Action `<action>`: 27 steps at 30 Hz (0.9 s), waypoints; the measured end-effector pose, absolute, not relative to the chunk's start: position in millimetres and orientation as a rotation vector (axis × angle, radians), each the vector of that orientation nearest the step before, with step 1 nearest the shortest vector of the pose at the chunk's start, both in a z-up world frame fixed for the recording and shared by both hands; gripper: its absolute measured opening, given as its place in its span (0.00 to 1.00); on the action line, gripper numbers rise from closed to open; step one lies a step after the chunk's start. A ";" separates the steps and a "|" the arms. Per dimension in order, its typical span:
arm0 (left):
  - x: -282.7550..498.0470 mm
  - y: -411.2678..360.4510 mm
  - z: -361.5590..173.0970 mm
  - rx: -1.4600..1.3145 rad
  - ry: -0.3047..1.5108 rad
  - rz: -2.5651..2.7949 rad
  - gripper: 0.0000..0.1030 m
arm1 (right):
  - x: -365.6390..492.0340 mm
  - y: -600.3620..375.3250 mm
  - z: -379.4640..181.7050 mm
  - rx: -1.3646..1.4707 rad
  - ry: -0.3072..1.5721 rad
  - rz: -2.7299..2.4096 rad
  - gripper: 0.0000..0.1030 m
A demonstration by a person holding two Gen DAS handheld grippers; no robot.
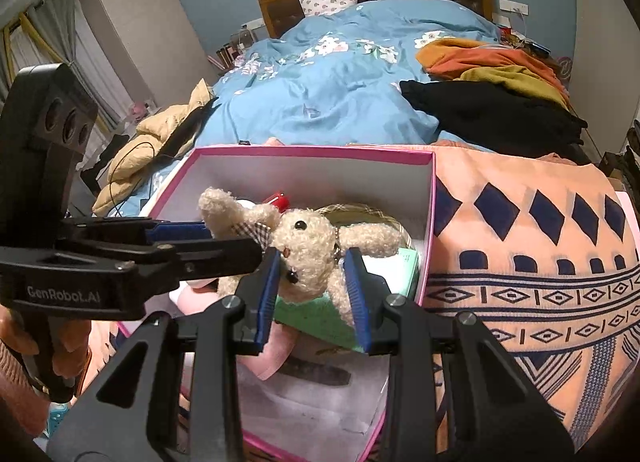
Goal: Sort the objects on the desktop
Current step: 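Carry the teddy bear over the magenta box and lower it inside, then open the right tool to release the teddy bear and withdraw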
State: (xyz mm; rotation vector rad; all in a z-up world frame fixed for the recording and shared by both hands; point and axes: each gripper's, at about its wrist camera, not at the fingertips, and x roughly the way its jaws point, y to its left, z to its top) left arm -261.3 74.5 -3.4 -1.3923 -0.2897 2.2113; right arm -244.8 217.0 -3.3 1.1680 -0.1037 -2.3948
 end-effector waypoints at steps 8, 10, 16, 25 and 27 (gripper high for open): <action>-272.2 74.9 -10.5 -1.405 -0.297 2.212 0.49 | -257.3 215.1 -10.3 1.183 -0.096 -2.397 0.35; -275.0 75.9 -12.4 -1.408 -0.298 2.213 0.49 | -260.4 214.8 -12.0 1.190 -0.093 -2.397 0.35; -284.8 79.4 -18.1 -1.424 -0.297 2.219 0.49 | -271.6 211.6 -17.6 1.216 -0.069 -2.402 0.35; -307.2 84.1 -36.0 -1.486 -0.290 2.229 0.49 | -297.4 201.0 -33.8 1.294 0.033 -2.410 0.35; -310.8 83.0 -40.5 -1.506 -0.302 2.233 0.49 | -301.2 199.0 -38.0 1.313 0.054 -2.412 0.35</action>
